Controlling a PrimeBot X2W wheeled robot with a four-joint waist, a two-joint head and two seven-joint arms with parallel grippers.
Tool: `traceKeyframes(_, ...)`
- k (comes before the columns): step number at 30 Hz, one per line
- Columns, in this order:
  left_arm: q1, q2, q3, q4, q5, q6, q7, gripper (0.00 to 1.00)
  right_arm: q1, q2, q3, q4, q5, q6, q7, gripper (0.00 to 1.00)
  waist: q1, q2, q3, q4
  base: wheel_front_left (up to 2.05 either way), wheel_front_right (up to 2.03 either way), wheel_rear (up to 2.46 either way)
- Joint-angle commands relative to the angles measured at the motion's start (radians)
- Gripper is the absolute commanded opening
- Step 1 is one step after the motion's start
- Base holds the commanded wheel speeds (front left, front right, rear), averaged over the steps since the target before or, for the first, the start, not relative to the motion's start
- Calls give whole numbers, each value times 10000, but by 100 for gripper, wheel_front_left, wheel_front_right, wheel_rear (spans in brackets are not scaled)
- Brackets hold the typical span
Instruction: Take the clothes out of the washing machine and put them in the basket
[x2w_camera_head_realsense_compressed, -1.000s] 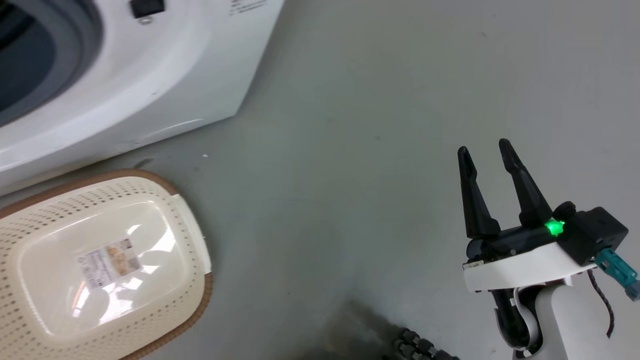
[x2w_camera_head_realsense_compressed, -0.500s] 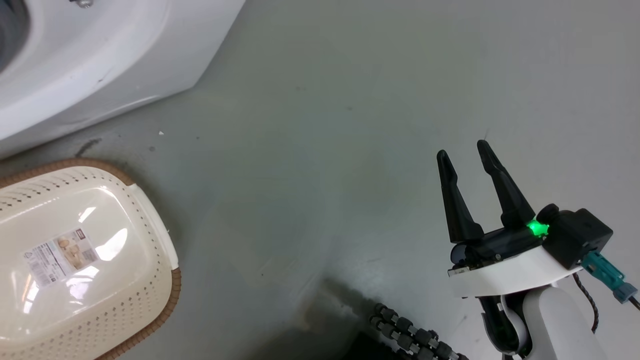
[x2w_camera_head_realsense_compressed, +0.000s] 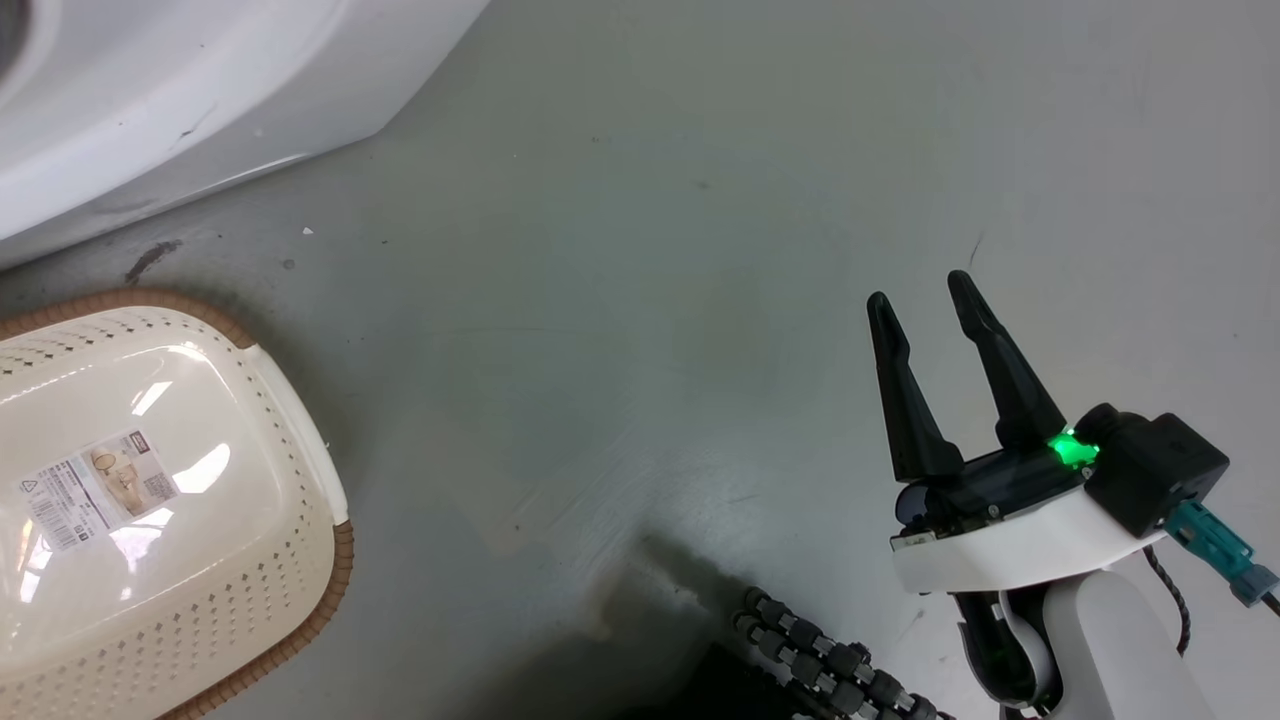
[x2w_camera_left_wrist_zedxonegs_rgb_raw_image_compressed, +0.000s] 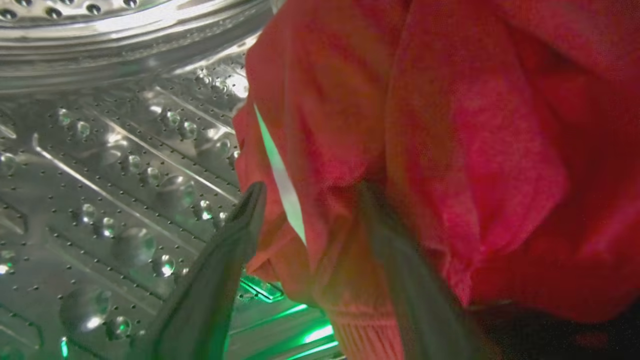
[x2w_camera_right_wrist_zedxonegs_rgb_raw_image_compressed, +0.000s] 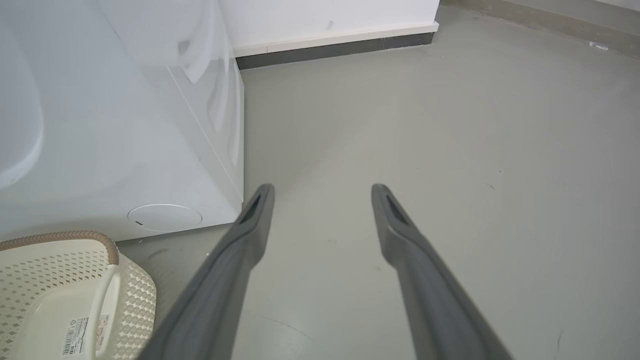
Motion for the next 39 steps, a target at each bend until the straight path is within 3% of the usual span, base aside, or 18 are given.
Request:
traceKeyframes(1, -37, 84, -9, -74, -83, 34, 165, 0, -197, 12, -20, -48, 62, -3, -19, 100, -1, -1, 21, -11, 0, 0, 0)
traceKeyframes(9, 16, 279, 61, -462, 2, 491, -392, 0, -283, 12, -40, 40, 109, -3, -19, 100, -1, -1, -15, -75, 0, 0, 0)
traceKeyframes(12, 93, 360, 167, -478, 17, 733, -1127, 0, -403, 12, 11, 52, 124, -3, -19, 100, -1, -1, -122, -134, 0, 0, 0)
traceKeyframes(13, 201, 378, 244, -379, 28, 907, -2038, 0, -422, 12, 5, 62, 124, -3, -19, 100, -1, -1, -252, -182, 0, 0, 0)
traceKeyframes(15, 250, 326, 280, -312, -37, 962, -2363, 0, -438, 12, -29, 77, 103, -3, -19, 100, -1, -1, -306, -178, 0, 0, 0)
traceKeyframes(27, 1160, -687, 654, 956, -787, 1539, -5228, 0, -420, 12, -387, 264, -112, -3, -19, 100, -1, -1, -1035, 116, 0, 0, 0)
traceKeyframes(35, 2673, -1346, 937, 1597, -1454, 1821, -6834, 0, -206, 9, -659, 435, -273, -3, -19, 100, -1, -1, -1821, 262, 0, 0, 0)
traceKeyframes(39, 3884, -1700, 1198, 1742, -1957, 1802, -7979, 0, -17, 9, -941, 547, -633, -3, -19, 100, -1, -1, -2744, 472, 0, 0, 0)
